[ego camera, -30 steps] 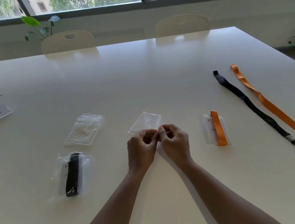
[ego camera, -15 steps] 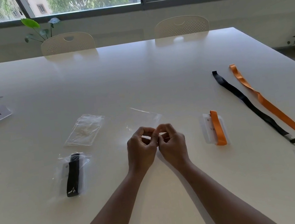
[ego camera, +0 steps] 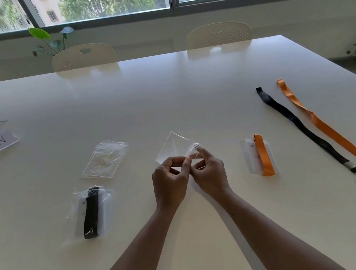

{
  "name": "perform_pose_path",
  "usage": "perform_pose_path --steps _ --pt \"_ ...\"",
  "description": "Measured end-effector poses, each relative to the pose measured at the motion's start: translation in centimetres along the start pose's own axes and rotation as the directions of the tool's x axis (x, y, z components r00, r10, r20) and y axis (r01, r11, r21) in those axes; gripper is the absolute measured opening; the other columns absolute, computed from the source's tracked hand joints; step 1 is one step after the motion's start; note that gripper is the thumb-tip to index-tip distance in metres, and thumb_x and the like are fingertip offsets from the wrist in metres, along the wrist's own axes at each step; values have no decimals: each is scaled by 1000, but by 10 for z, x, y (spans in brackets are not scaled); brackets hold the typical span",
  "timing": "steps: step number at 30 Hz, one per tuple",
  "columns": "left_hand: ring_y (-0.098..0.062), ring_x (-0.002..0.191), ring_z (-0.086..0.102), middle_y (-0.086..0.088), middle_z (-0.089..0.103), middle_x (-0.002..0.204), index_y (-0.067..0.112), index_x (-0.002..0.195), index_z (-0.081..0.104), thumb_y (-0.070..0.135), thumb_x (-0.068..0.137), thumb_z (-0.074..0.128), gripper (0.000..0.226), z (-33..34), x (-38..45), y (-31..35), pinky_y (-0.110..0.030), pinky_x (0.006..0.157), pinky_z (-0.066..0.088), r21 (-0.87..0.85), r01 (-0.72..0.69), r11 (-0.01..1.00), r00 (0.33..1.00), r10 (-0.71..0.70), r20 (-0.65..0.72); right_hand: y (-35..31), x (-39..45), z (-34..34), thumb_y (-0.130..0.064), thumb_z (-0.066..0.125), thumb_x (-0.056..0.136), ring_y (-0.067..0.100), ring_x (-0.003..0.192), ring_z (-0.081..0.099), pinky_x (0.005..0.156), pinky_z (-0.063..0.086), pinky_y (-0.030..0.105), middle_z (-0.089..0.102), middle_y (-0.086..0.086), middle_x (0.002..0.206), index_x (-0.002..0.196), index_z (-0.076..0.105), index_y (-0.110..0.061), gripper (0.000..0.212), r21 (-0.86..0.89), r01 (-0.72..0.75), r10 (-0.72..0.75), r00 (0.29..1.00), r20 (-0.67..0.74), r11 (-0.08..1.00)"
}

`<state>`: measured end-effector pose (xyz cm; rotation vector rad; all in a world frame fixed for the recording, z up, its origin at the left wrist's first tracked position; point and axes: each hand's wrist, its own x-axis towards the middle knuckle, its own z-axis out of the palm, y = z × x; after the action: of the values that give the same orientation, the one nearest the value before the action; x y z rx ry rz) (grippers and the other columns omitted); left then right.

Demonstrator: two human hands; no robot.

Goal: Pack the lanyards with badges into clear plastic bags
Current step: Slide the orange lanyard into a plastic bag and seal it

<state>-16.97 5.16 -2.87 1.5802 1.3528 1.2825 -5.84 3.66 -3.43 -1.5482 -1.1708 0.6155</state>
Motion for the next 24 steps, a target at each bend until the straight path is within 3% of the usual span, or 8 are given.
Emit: perform_pose_path --steps 5,9,11,15,18,21,24 --pt "-2 66 66 17 72 75 29 86 73 32 85 75 4 -1 3 -2 -17 59 50 38 -51 998 997 49 53 -1 5 -7 -20 77 79 -1 51 59 52 43 6 67 5 90 139 49 -20 66 -36 -12 15 997 74 999" --pt "-7 97 55 20 65 102 35 105 67 39 86 71 19 -6 16 -12 -24 74 49 182 -180 967 978 157 135 -4 14 -19 -23 84 72 3 60 64 61 49 9 70 6 98 139 50 -24 75 -63 -66 76 984 164 996" --pt "-10 110 46 17 58 116 38 118 61 44 85 70 35 -11 24 -14 -29 86 49 228 -237 944 960 191 207 -4 17 -25 -21 85 70 10 71 67 70 55 18 69 2 106 138 50 -25 77 -42 -108 114 970 216 993" --pt "-10 126 28 11 40 136 39 140 44 65 70 73 80 -26 37 -4 -32 106 34 324 -380 866 864 207 460 -5 20 -35 -21 87 68 17 84 70 81 58 28 65 -1 111 137 51 -30 78 -45 -130 138 945 298 990" --pt "-10 138 17 12 27 149 41 148 30 71 55 80 110 -30 46 6 -36 111 25 400 -500 768 779 197 596 -10 21 -43 -19 88 67 14 87 70 77 58 25 64 -3 114 136 51 -34 79 -69 -161 175 915 362 985" --pt "-11 146 8 11 22 157 38 152 21 72 53 81 121 -26 50 10 -37 109 17 422 -580 696 707 174 685 -16 22 -52 -19 88 67 9 85 69 71 57 20 64 -3 116 136 52 -35 79 -78 -157 175 888 425 985" --pt "-9 147 9 9 28 157 35 153 22 69 57 81 118 -21 52 12 -39 111 16 450 -598 664 689 139 711 -21 21 -61 -18 87 69 9 86 68 70 56 20 63 -4 116 134 53 -32 75 -116 -140 177 876 448 983"
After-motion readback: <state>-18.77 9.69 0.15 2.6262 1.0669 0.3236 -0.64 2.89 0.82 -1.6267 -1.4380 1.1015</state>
